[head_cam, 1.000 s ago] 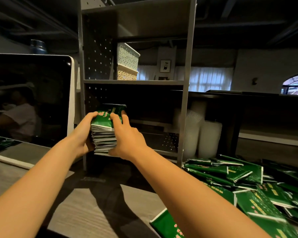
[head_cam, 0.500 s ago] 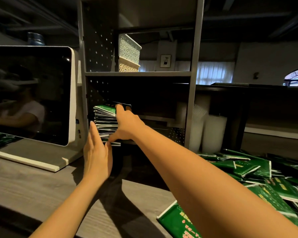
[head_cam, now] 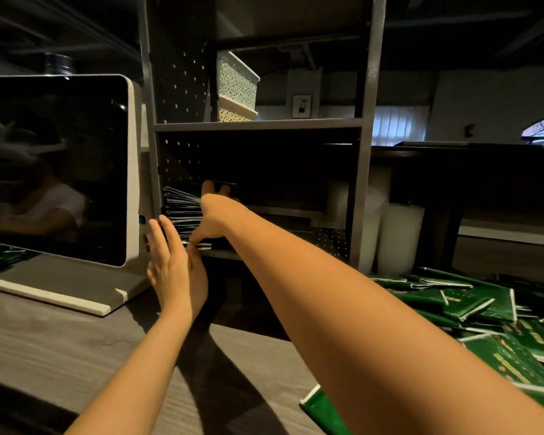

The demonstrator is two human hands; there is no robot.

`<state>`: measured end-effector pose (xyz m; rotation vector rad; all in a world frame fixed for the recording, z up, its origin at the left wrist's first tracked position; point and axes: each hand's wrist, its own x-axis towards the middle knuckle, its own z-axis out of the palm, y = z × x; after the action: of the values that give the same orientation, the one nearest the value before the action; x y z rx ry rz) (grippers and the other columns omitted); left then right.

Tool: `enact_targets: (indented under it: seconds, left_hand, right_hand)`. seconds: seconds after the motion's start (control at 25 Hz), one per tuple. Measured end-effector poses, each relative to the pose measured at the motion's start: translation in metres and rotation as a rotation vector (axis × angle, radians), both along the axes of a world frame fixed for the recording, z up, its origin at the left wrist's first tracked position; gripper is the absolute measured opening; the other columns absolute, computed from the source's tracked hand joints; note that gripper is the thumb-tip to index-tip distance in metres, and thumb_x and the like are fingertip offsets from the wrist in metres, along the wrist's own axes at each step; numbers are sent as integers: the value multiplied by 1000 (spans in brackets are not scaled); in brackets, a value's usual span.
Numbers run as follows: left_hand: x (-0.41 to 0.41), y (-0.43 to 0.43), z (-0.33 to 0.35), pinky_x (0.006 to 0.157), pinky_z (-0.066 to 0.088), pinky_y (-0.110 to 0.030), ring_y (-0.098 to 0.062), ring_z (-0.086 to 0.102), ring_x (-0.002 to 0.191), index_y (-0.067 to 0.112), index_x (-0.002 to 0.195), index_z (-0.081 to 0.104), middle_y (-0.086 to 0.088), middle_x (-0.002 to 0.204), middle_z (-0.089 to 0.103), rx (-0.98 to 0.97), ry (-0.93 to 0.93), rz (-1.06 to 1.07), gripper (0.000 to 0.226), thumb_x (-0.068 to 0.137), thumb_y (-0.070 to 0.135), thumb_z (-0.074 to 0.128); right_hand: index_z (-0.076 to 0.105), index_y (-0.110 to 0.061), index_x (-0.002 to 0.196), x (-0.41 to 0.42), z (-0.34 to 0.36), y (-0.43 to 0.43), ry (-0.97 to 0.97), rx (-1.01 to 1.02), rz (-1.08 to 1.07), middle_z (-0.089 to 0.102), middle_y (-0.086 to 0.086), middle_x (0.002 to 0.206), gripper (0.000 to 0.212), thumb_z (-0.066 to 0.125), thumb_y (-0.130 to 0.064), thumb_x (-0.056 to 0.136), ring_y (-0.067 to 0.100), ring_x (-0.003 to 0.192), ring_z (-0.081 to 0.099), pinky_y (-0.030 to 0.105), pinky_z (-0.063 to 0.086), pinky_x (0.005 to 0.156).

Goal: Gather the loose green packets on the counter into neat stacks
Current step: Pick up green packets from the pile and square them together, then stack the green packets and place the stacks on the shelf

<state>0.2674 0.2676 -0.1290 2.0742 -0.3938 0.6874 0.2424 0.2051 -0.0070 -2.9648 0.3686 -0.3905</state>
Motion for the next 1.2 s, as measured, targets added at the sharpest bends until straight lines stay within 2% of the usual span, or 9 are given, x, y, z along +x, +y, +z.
enact_targets:
  seconds: [0.2,0.28,0.4,0.48,0.64,0.84,0.96,1.08,1.2]
  left_hand:
    - [-19,1,12,114,12,-57,-27,3,146,18,151,-4,-3,160,-7,-87,34,-37,63,102,22,34]
    - [-32,2,20,115,9,-52,-23,0,147,18,151,-1,-1,160,-5,-107,62,-32,57,102,28,28]
    - [-53,4,27,116,4,-48,-16,-5,147,20,152,2,3,160,-4,-14,74,-70,56,102,33,24]
    - [-68,5,28,116,4,-46,-15,-3,147,20,152,4,4,160,-1,43,56,-127,55,102,33,24]
    - [-113,6,32,116,8,-38,-13,6,146,18,151,14,3,159,12,160,16,-302,53,102,32,26]
    - [-165,-3,42,116,21,-35,-13,24,141,20,147,28,3,152,31,404,-36,-454,50,100,36,32]
    - [-193,-19,44,114,25,-33,-11,29,138,23,145,32,5,149,37,490,-74,-553,49,99,37,36]
    - [-221,-43,40,108,27,-24,-7,34,133,25,143,36,8,145,41,523,-86,-725,47,98,37,39]
    - [-247,-70,31,105,23,-16,-1,31,133,28,143,36,13,145,38,562,-97,-869,48,97,38,43]
  right_hand:
    - [-32,-23,142,-9,5,-4,-29,82,45,17,22,154,131,79,-34,72,42,128,40,50,44,100]
    - [-30,-22,143,-23,4,-11,-96,143,82,17,23,154,124,75,-33,77,38,128,43,47,44,101]
    - [6,-13,150,-56,-1,-22,-225,131,126,41,19,141,85,63,-26,88,32,123,49,42,46,98]
    - [36,-11,140,-86,-5,-30,-300,57,173,52,14,131,53,56,-22,92,30,117,53,41,48,94]
    - [58,-10,114,-152,-14,-57,-272,-74,265,63,12,105,23,50,-16,94,30,95,60,44,52,79]
    - [61,-18,104,-227,-19,-89,-138,-186,122,64,7,103,18,51,-21,89,32,95,59,38,50,76]
    - [58,-29,114,-274,-23,-114,-57,-241,27,63,0,116,25,50,-26,90,29,104,58,35,45,76]
    - [56,-30,118,-320,-30,-140,3,-226,-31,64,-7,113,26,52,-29,92,21,103,57,30,41,73]
    - [54,-29,120,-357,-43,-166,99,-200,-85,64,-9,112,28,54,-32,92,17,99,58,30,46,76]
